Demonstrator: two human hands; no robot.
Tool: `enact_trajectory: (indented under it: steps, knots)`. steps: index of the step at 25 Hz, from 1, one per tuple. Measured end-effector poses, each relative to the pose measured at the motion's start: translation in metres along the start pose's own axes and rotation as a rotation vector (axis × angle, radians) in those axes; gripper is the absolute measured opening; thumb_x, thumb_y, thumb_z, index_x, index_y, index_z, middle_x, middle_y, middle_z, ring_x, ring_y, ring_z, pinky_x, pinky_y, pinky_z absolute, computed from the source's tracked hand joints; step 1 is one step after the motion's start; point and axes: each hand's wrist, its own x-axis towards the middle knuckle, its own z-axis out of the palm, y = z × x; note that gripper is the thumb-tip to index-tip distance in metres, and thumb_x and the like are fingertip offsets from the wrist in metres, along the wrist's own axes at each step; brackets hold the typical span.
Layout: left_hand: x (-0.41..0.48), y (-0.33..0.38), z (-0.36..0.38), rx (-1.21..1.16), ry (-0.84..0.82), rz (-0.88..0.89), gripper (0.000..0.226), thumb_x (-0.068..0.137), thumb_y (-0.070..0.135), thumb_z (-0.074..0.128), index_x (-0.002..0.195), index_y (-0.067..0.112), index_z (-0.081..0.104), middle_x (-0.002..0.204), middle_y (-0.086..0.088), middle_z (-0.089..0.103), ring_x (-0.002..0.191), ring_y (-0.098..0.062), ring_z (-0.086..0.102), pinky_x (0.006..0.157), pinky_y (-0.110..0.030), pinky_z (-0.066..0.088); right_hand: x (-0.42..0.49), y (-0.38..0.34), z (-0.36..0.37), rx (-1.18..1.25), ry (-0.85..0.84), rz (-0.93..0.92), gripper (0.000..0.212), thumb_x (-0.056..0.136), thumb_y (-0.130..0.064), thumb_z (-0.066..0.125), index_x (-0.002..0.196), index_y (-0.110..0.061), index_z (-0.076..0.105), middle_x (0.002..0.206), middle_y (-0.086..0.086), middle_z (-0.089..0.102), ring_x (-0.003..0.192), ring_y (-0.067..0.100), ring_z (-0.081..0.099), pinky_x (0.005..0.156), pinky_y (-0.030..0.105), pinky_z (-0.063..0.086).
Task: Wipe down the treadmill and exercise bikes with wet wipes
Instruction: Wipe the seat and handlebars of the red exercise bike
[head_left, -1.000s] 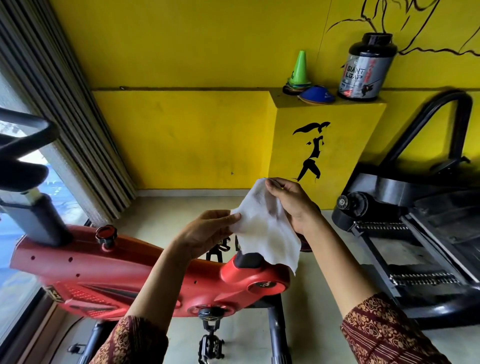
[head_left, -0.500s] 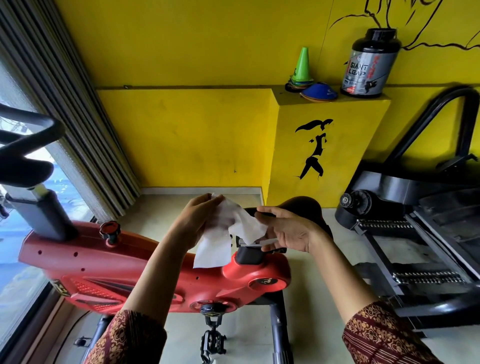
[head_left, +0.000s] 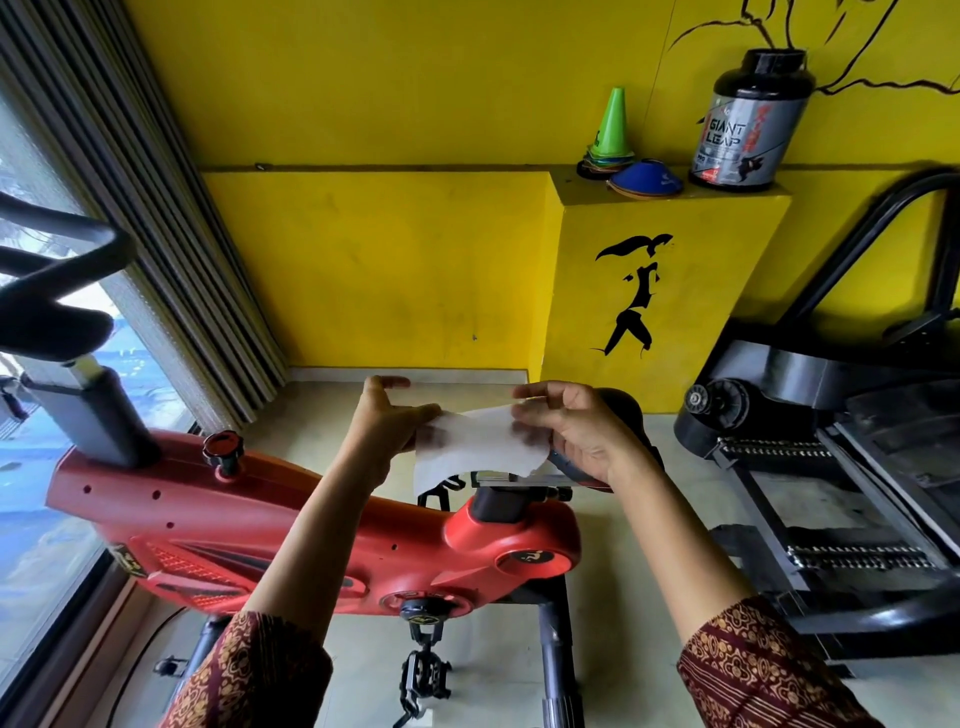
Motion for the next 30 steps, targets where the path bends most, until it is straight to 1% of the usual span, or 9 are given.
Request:
enact_trajectory:
  steps: [4, 9, 12, 14, 17, 20, 22, 26, 30]
  knots:
    - [0.001, -0.001, 0.002, 0.131, -0.035, 0.067, 0.016, 0.091, -0.008, 0.055, 0.105, -0.002, 0.060, 0.084, -0.018, 0.066, 0.053, -0.017, 0.067, 0.050, -0.025, 0.056, -0.002, -0.002, 0.002, -0.456, 0.008, -0.071, 0.047, 0.056, 0.001, 0.087, 0.095, -0.016, 0.066, 0.109, 0.010, 0.062, 0.105, 0.022, 0.057, 0.090, 0.039, 0.053]
    - [0.002, -0.004, -0.002, 0.259, -0.068, 0.150, 0.029, 0.070, -0.002, 0.080, 0.098, -0.002, 0.071, 0.067, -0.004, 0.069, 0.053, -0.011, 0.065, 0.054, -0.017, 0.053, -0.001, -0.008, 0.002, -0.809, 0.040, -0.142, 0.019, 0.081, -0.010, 0.074, 0.099, -0.003, 0.071, 0.102, 0.009, 0.068, 0.101, 0.017, 0.059, 0.077, 0.023, 0.045]
    - [0.001, -0.006, -0.001, 0.650, -0.009, 0.278, 0.025, 0.060, 0.012, 0.090, 0.080, 0.010, 0.075, 0.065, 0.000, 0.066, 0.052, -0.008, 0.057, 0.050, -0.017, 0.047, 0.001, -0.015, -0.005, -0.971, 0.058, -0.214, 0.022, 0.080, -0.018, 0.075, 0.096, -0.002, 0.073, 0.101, 0.003, 0.061, 0.109, 0.015, 0.051, 0.087, 0.025, 0.038]
    - [0.000, -0.006, 0.001, 0.730, 0.044, 0.324, 0.016, 0.065, 0.018, 0.088, 0.069, 0.015, 0.073, 0.070, 0.003, 0.065, 0.063, -0.009, 0.057, 0.055, -0.019, 0.043, 0.001, -0.019, -0.008, -1.000, 0.076, -0.240, 0.026, 0.079, -0.020, 0.077, 0.096, 0.000, 0.073, 0.105, -0.001, 0.051, 0.109, 0.008, 0.042, 0.092, 0.025, 0.034]
    - [0.004, -0.006, 0.001, 0.600, -0.012, 0.307, 0.023, 0.066, 0.013, 0.086, 0.058, 0.018, 0.065, 0.094, 0.006, 0.068, 0.088, -0.008, 0.058, 0.078, -0.025, 0.043, -0.001, -0.020, -0.007, -0.871, 0.123, -0.208, 0.028, 0.079, -0.024, 0.077, 0.084, 0.002, 0.070, 0.077, -0.002, 0.058, 0.073, 0.001, 0.053, 0.064, 0.021, 0.041]
    - [0.004, -0.008, 0.006, 0.349, -0.075, 0.229, 0.036, 0.069, 0.001, 0.081, 0.050, 0.014, 0.053, 0.061, 0.004, 0.065, 0.060, -0.011, 0.056, 0.061, -0.025, 0.039, -0.002, -0.017, 0.002, -0.893, 0.302, -0.317, 0.041, 0.081, -0.027, 0.076, 0.076, 0.012, 0.061, 0.056, 0.009, 0.041, 0.048, 0.010, 0.034, 0.042, 0.021, 0.021]
    - [0.004, -0.010, 0.013, 0.246, -0.060, 0.222, 0.028, 0.072, 0.001, 0.077, 0.059, 0.013, 0.055, 0.054, -0.003, 0.059, 0.055, -0.018, 0.052, 0.059, -0.028, 0.039, -0.001, -0.013, 0.011, -0.899, 0.422, -0.416, 0.035, 0.081, -0.023, 0.075, 0.081, 0.010, 0.063, 0.066, 0.021, 0.056, 0.055, 0.024, 0.044, 0.045, 0.027, 0.027]
    - [0.002, -0.015, 0.030, 0.089, -0.008, 0.183, 0.014, 0.087, 0.000, 0.063, 0.099, 0.007, 0.064, 0.076, -0.014, 0.067, 0.061, -0.019, 0.061, 0.064, -0.030, 0.048, -0.002, -0.007, 0.028, -0.874, 0.451, -0.625, 0.015, 0.081, -0.013, 0.074, 0.080, 0.000, 0.066, 0.073, 0.015, 0.065, 0.058, 0.022, 0.052, 0.049, 0.014, 0.033]
    - [-0.001, -0.013, 0.035, -0.053, -0.051, 0.191, 0.022, 0.096, 0.021, 0.056, 0.104, 0.003, 0.067, 0.083, -0.011, 0.067, 0.071, -0.017, 0.062, 0.066, -0.028, 0.049, -0.003, 0.000, 0.035, -0.821, 0.027, -0.519, 0.033, 0.085, -0.013, 0.071, 0.115, -0.002, 0.065, 0.113, 0.015, 0.060, 0.097, 0.023, 0.062, 0.082, 0.029, 0.051]
